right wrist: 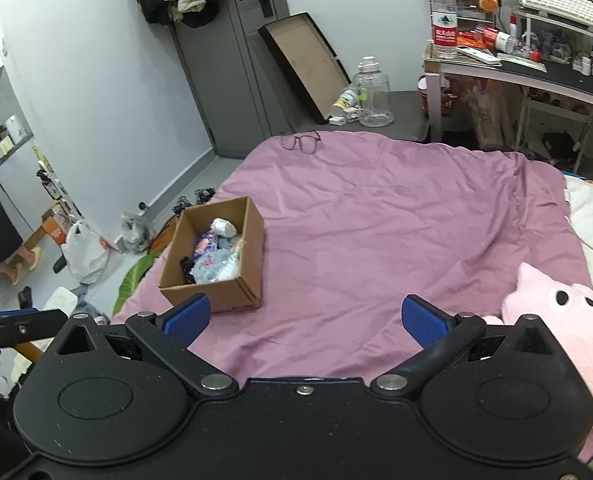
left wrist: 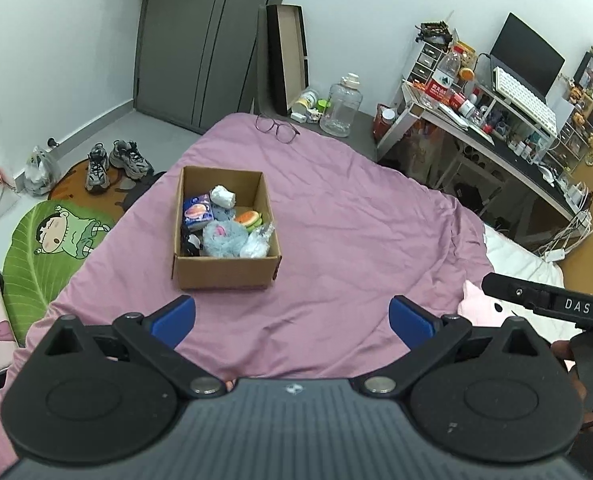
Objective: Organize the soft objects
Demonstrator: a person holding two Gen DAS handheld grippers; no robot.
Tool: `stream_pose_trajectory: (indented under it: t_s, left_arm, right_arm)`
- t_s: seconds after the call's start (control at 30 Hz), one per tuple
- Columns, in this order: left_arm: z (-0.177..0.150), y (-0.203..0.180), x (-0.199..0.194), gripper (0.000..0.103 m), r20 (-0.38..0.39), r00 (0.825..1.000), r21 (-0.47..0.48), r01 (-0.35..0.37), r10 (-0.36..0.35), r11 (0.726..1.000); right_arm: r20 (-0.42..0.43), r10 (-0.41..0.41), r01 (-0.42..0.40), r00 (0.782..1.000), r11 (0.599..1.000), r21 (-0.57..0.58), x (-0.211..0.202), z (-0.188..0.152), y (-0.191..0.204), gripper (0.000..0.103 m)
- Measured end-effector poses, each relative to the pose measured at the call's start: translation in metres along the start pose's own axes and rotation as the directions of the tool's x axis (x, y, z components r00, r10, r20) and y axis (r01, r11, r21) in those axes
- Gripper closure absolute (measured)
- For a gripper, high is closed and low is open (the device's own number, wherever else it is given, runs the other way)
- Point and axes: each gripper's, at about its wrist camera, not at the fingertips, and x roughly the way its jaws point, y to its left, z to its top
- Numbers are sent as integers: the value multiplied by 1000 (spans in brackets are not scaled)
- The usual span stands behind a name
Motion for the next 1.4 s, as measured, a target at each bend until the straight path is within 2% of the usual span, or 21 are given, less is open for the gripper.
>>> stream_pose_trajectory:
  t_s: [0.17, 0.33, 0.63, 1.4]
  left_arm:
    - [-5, 4, -1, 1, 0, 1000, -37, 6, -6, 999]
    - [-7, -6, -2, 1, 11, 1000, 3, 5, -5, 1000]
    - [-9, -16, -2, 1, -1, 999, 48, -40, 40, 998]
    - [-7, -21, 6, 1, -38, 996, 59, -76, 78, 995]
  right_arm:
    - [-4, -34, 34, 999, 999, 7, -4, -8, 1, 0]
    - [-20, -52, 52, 998, 999, -8, -4, -14, 5, 0]
    - [-24, -56, 55, 998, 998, -9, -1, -15, 3, 0]
    - [-51, -50, 49, 997, 999, -25, 11, -15, -4, 0]
